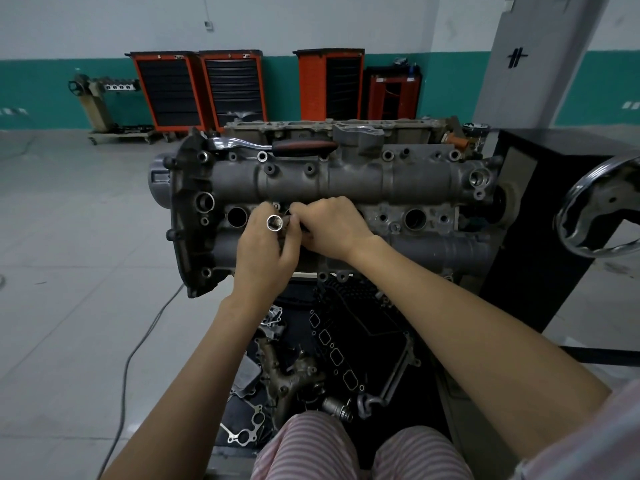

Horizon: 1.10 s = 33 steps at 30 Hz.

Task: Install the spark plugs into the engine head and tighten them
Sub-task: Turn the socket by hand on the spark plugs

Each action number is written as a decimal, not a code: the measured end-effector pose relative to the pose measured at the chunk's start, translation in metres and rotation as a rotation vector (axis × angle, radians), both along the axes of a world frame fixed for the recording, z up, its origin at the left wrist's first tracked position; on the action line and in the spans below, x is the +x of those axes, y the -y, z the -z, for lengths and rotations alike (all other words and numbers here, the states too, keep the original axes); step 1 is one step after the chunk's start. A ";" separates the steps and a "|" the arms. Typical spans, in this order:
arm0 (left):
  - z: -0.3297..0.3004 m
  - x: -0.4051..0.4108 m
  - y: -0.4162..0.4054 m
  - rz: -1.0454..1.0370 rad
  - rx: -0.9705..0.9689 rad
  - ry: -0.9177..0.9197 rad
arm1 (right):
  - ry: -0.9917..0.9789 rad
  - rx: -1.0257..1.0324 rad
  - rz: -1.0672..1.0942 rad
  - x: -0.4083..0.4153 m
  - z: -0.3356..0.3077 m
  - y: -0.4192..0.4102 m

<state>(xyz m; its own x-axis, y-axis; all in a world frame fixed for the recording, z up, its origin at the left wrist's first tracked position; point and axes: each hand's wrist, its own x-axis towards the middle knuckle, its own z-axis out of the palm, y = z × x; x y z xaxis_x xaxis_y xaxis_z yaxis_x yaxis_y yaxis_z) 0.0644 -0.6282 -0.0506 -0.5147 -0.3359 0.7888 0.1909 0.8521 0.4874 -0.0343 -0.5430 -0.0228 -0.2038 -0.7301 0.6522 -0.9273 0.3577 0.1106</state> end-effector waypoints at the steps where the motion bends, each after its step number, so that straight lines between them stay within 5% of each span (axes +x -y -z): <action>1: 0.000 0.000 0.000 -0.003 0.016 0.004 | 0.000 -0.037 -0.007 0.001 0.000 -0.001; 18: -0.002 0.002 -0.004 -0.032 -0.012 -0.014 | 0.008 0.045 0.021 -0.001 0.000 -0.001; 24: -0.007 -0.002 -0.003 -0.093 0.025 0.014 | 0.051 -0.101 -0.017 0.007 -0.003 -0.003; 33: 0.000 0.002 -0.002 0.008 -0.002 -0.036 | 0.003 0.019 0.031 -0.002 0.001 0.002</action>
